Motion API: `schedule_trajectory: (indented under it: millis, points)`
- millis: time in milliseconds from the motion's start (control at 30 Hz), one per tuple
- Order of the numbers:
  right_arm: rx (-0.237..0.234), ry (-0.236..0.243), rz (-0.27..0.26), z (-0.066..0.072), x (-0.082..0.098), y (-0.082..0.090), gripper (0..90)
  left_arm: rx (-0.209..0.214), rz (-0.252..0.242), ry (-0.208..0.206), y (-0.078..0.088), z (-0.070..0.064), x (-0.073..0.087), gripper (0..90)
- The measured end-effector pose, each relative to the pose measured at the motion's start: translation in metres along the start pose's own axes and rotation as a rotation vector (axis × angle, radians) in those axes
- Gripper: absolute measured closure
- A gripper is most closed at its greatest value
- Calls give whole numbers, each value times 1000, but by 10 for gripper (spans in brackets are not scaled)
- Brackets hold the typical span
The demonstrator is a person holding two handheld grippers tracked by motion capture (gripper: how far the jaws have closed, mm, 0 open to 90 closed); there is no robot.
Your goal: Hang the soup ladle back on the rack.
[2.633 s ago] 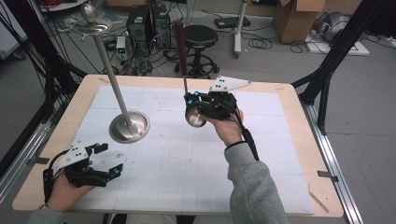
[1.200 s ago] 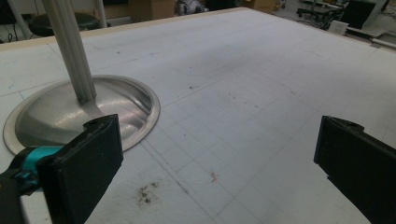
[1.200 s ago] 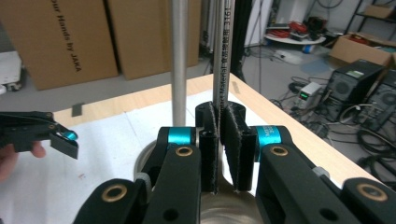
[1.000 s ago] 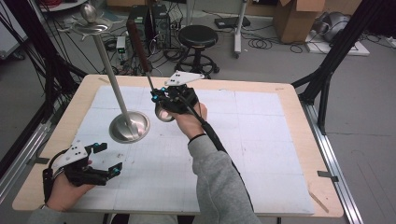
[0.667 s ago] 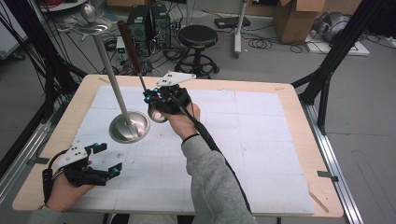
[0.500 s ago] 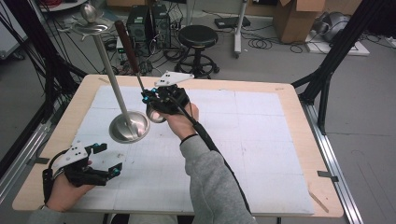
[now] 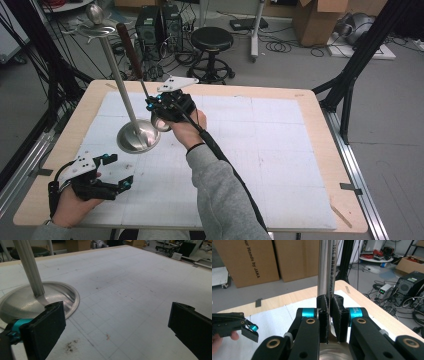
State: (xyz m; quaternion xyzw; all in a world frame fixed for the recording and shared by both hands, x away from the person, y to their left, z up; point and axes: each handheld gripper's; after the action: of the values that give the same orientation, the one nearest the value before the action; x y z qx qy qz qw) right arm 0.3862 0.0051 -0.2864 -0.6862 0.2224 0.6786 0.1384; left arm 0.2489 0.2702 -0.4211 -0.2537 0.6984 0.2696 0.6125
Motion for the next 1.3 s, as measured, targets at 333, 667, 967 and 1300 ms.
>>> schedule_trajectory:
  millis: [333, 667, 967, 1300]
  points:
    - [3, 3, 14, 1, 1, -3, 848, 20, -2, -1, -3, -5, -1, 18]
    - [1, -6, 33, 1, 3, -7, 848, 15, 1, 1, -2, -4, -1, 18]
    - [5, -14, 41, 1, 3, -7, 848, 17, -1, 1, -2, -4, -1, 18]
    - [8, -10, 44, -1, -1, -10, 848, 20, 1, 5, -2, -5, 0, 18]
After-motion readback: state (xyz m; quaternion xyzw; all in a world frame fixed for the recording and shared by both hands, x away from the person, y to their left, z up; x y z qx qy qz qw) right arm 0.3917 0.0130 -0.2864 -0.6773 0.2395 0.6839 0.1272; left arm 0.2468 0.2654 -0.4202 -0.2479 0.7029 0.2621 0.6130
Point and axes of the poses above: each handheld gripper's, and its own axes: y roughly backward along the jaws, x roughly out of its underside, z roughly to its left, and after that the axes turned 14 degrees about -z, right-handed
